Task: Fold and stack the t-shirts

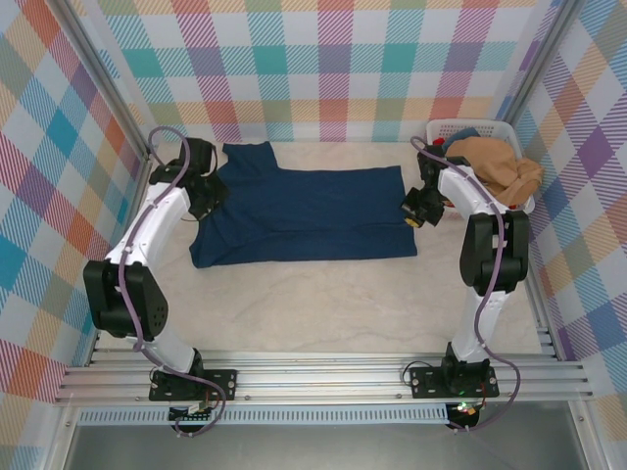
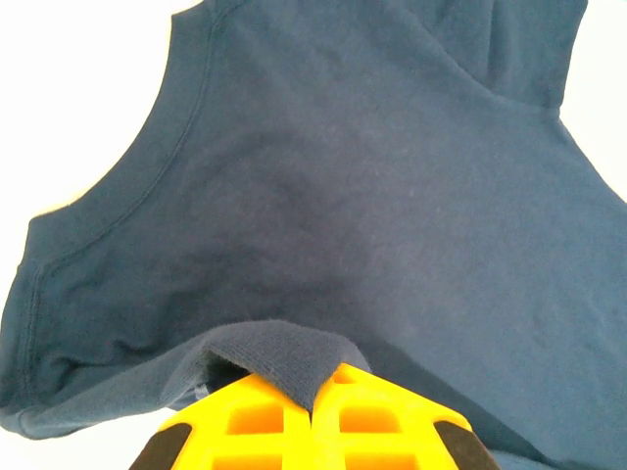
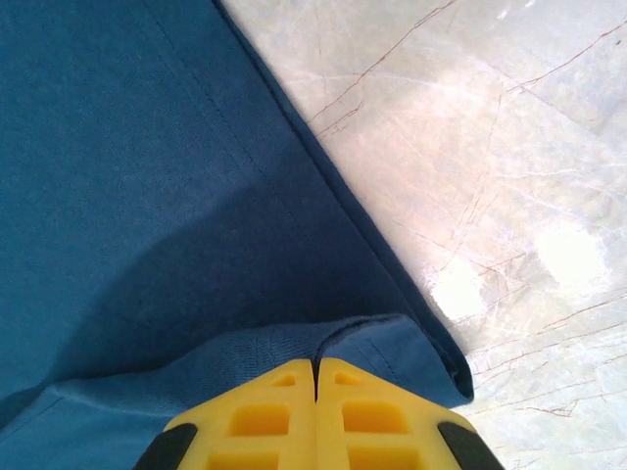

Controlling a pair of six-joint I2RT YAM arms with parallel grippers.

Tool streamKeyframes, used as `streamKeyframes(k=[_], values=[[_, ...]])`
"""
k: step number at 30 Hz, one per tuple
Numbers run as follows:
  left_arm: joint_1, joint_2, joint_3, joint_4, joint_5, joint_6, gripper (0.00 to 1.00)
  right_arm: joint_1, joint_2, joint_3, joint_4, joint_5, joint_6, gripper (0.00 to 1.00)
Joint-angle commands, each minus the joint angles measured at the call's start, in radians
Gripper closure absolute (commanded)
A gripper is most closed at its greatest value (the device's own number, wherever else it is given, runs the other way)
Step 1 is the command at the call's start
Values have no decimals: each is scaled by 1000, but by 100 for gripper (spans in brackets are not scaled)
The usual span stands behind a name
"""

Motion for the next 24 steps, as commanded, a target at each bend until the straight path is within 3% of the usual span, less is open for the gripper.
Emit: streamKeyframes(k=[1,24], values=[[11,43,64,13,-7,56,100,-7,4,8,-28,18,20,100],[21,275,273,-19,-41,149,100,-8,49,65,-42,20,25,100]])
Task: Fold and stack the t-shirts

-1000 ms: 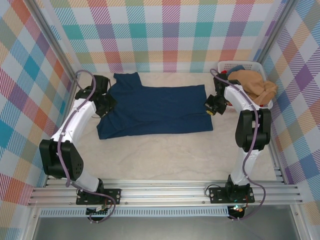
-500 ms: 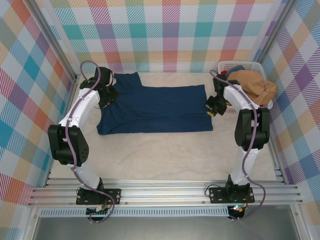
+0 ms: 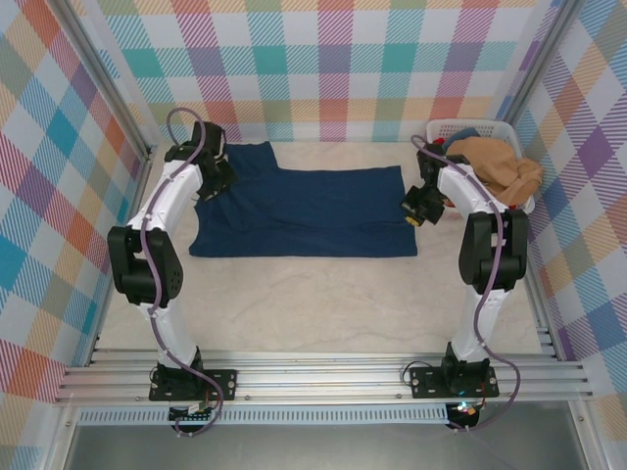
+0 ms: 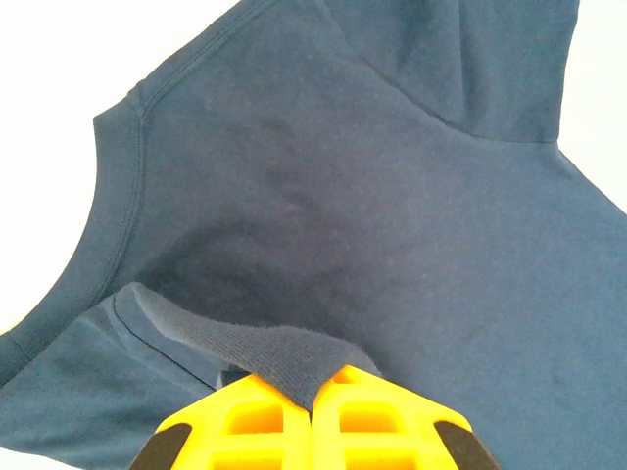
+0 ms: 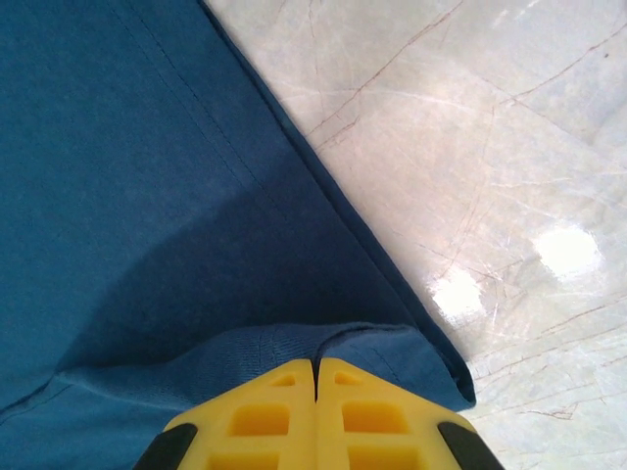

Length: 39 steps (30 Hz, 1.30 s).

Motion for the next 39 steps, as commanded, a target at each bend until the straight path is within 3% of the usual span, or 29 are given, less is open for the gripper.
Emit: streamKeyframes(k=[1,16,39], values=[[17,22,35,-16,-21,27,100,-7,30,36,-34,12,7,100],[34,59,49,-56,-98,19,100,-19,76,79,-36,62,17,100],[62,67,49,-76,-142,1,100,-19,194,233,-35,17,-17,100]])
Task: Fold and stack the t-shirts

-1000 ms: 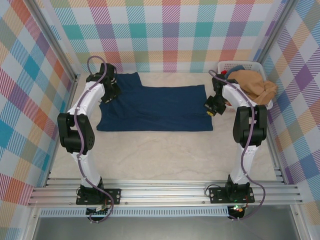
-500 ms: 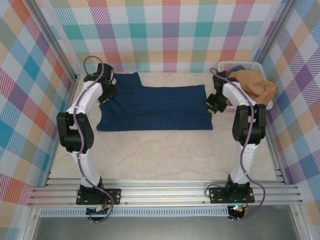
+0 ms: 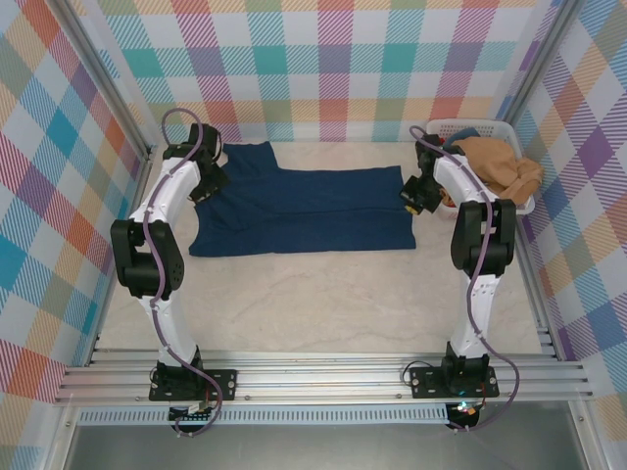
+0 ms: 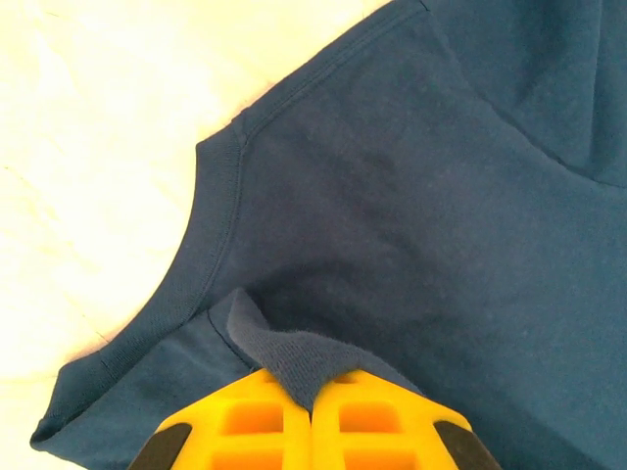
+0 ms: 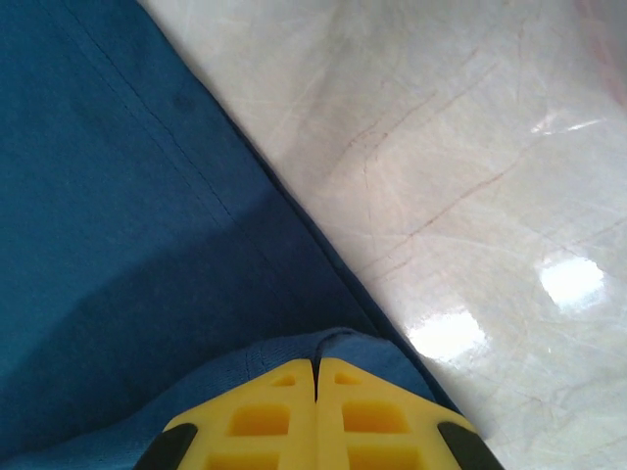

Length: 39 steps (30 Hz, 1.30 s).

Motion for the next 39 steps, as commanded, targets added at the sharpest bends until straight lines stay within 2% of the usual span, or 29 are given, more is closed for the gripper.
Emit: streamKeyframes(k=[1,8,9,13,15,18,19,20,24,27,29,33,39], values=[[21,7,11,-23,-30,-1,100,-3,22,28,-14,-22,-18,100],[21,24,17,-30,-16,-7,100,-5,60,72,-3,-55,-40,100],[22,25,16,-32,-19,-9,100,-5,63,76,7,-74,-46,98],[24,40,26,-35,-3,-23,97,-5,55,95,30,-119,-80,69],[25,46,34,-38,5,-35,85,-4,20,96,33,-105,-95,62],[26,41,54,-53,-7,-68,47,-3,-51,85,21,-89,-108,58],[27,32,61,-60,-12,-81,39,-4,-85,63,25,-86,-109,56],[27,17,58,-52,-3,-89,36,-4,-122,32,26,-84,-108,55],[25,-40,-11,-5,91,-129,40,9,-271,-163,71,-103,-83,59],[23,-81,-146,69,245,-141,55,47,-372,-342,149,-150,-59,65],[14,-99,-228,96,284,-147,63,83,-402,-435,203,-171,-46,70],[23,-85,-347,166,339,-158,62,117,-374,-528,311,-258,-5,69],[25,-13,-352,223,375,-148,61,118,-282,-494,314,-231,-14,71]])
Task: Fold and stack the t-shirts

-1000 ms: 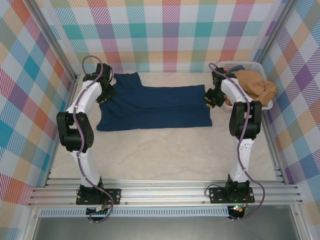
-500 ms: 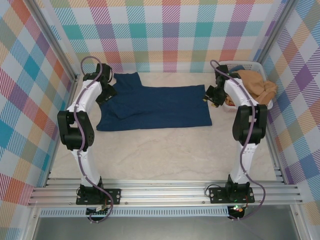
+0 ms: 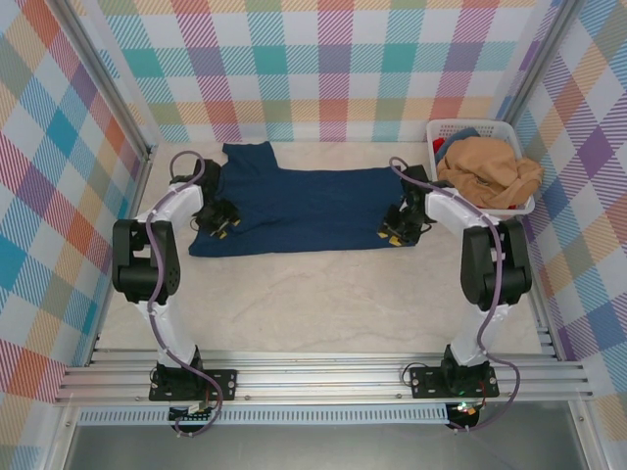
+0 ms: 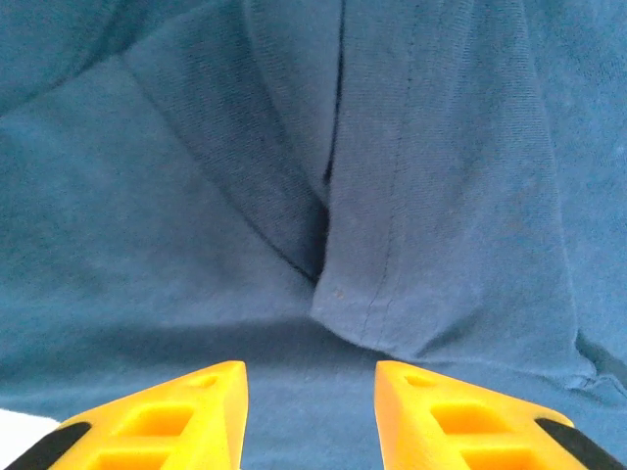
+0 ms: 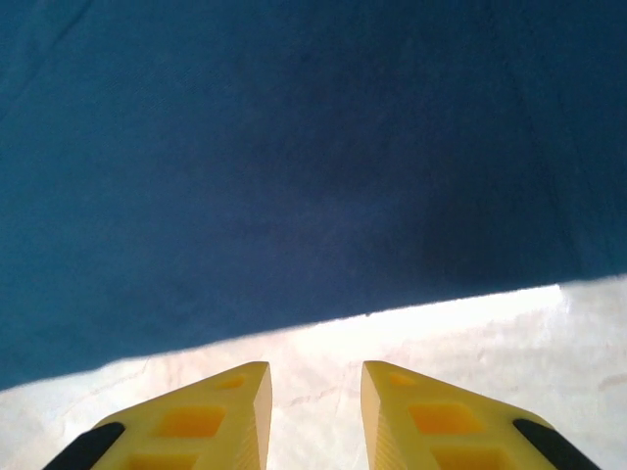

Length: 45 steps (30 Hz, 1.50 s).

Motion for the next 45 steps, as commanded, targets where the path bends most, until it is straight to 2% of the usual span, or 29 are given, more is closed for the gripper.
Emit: streamKeyframes(k=[1,4,8,14,26,35,40,45], values=[[10,36,11,54,47,-4,61,-7,33,43,22,-7,4,71],[10,44,2,69,38,4,63,-7,56,62,13,-1,5,71],[8,61,3,69,47,20,73,-7,63,59,11,-2,15,72],[7,83,5,83,54,26,76,-7,62,57,10,-2,14,73],[-20,135,60,32,2,71,71,-7,96,92,-4,-9,11,73],[-48,123,141,8,-42,82,96,-7,98,89,-10,-2,8,74],[-65,89,174,-31,-68,68,100,-7,95,87,-18,11,2,75],[-76,143,280,-73,-59,72,100,-7,103,95,-14,4,5,75]])
